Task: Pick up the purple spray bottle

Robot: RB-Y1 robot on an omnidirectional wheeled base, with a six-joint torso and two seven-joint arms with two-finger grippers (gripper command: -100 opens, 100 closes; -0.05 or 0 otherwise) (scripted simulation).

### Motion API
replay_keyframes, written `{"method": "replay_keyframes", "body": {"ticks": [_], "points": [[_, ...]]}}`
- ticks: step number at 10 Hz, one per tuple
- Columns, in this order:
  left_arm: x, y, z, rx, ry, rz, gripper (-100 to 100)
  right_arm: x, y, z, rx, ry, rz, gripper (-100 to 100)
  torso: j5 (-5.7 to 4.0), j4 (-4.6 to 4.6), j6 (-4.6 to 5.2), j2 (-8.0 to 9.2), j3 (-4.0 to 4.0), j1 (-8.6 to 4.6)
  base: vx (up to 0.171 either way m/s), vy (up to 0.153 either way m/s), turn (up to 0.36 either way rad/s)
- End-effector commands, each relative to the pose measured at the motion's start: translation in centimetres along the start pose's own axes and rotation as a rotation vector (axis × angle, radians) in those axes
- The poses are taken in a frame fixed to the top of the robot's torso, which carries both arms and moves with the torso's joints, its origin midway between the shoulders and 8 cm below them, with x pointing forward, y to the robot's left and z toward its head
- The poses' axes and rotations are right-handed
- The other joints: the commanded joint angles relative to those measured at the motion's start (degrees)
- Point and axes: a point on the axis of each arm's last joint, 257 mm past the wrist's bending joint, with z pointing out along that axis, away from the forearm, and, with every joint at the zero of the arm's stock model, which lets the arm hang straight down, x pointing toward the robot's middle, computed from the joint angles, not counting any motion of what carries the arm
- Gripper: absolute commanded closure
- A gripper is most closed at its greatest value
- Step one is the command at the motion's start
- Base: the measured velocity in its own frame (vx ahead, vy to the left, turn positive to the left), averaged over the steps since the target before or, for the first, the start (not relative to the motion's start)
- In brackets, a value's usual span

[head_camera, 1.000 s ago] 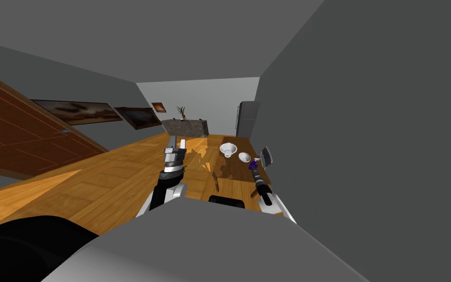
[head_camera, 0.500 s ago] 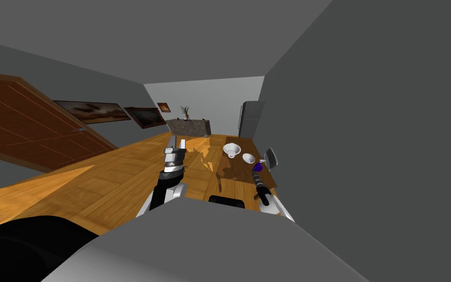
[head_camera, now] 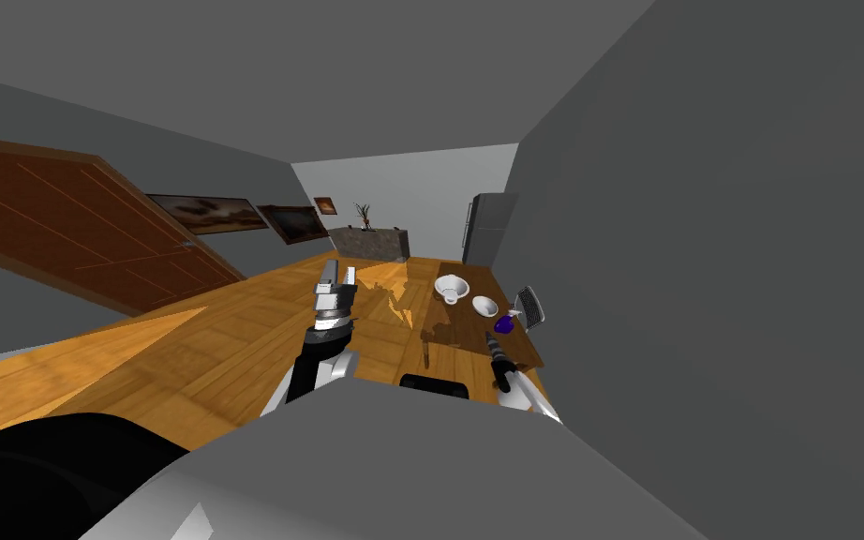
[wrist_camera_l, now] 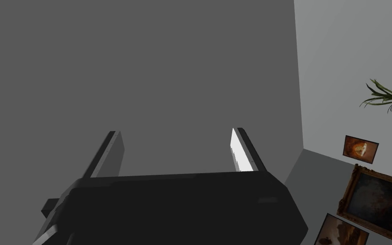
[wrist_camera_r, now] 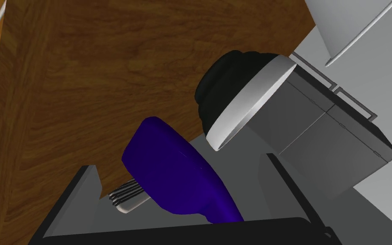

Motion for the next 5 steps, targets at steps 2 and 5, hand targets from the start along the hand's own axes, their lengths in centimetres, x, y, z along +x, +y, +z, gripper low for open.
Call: {"method": "replay_keyframes", "body": {"ticks": [2,5], "points": [[0.0,0.0,0.0,0.000,0.000,0.000,0,-0.9,-3.3,0.6,0.086,-0.034,-0.060,-100,0.00,-0.01,0.03,0.00,0.00,-0.04,0.018,0.059,0.072],[0.0,0.0,0.0,0.000,0.000,0.000,0,-1.7,-6.3,0.9,0.158,-0.059,-0.109,-100,-0.01,0.00,0.01,-0.02,-0.01,-0.05,0.012,0.047,0.080]]}}
